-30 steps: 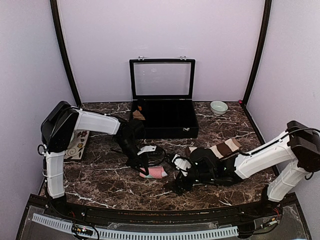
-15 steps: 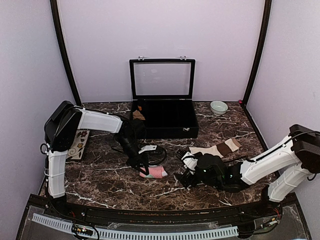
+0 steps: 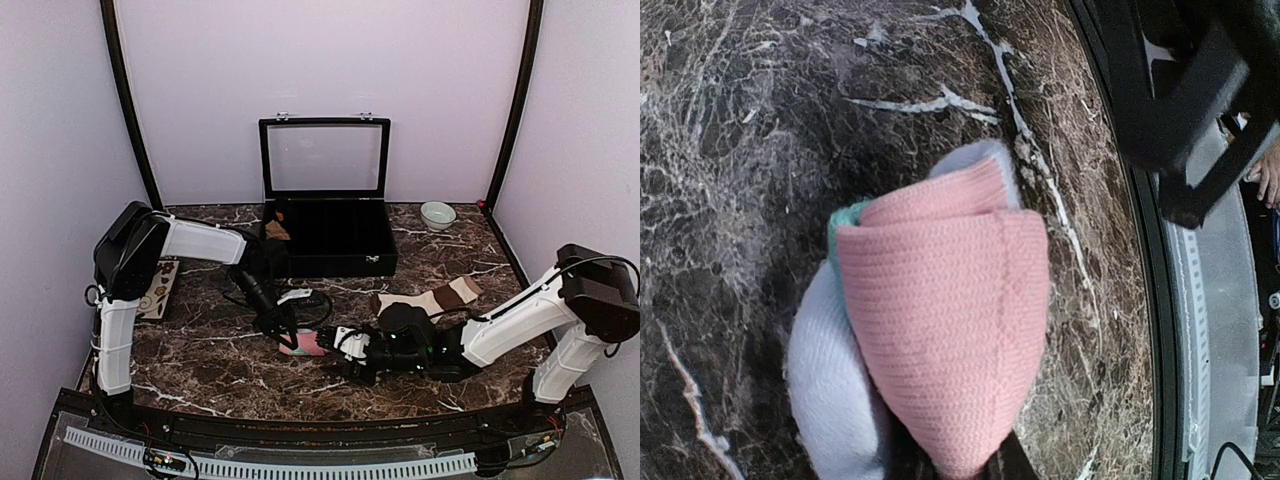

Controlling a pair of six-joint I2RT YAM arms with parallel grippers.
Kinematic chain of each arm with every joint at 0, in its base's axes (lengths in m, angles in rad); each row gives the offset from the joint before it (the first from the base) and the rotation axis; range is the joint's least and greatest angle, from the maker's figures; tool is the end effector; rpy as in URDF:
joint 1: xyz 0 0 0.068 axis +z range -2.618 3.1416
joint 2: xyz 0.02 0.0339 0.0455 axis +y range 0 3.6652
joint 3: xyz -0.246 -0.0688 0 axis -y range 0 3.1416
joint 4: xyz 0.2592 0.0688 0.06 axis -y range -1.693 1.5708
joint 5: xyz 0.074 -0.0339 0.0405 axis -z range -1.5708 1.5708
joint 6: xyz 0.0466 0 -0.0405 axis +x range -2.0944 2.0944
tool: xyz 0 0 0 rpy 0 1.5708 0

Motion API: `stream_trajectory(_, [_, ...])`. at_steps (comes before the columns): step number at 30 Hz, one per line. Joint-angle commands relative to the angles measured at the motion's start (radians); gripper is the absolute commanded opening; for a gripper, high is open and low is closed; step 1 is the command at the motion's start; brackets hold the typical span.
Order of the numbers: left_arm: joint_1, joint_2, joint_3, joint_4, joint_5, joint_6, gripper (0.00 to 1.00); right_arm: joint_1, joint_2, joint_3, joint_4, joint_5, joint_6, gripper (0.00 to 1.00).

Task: Roll the socks
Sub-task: Roll the sock at the center of the board.

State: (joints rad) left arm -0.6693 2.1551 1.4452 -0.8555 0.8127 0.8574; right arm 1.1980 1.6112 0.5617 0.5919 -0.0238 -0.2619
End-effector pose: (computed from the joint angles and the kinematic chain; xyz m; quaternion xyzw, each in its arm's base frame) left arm 0.2864 -0.2697 0.0892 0.6358 0.6629 -0.3933 0.0396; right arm 0.1152 0.2977 0.1111 -0.5708 0.6285 0.2473 0.4669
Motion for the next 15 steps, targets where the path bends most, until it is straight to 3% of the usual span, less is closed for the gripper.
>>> stream_trajectory(1, [-0.004,0.102,-0.054,-0.095,-0.205,0.017,0.0,0.007,0.086,0.085,0.019,-0.057,-0.137,0.53])
stream_trajectory(15, [-0.003,0.111,-0.044,-0.115,-0.201,0.043,0.0,-0.038,0.284,0.221,0.083,-0.008,-0.294,0.54])
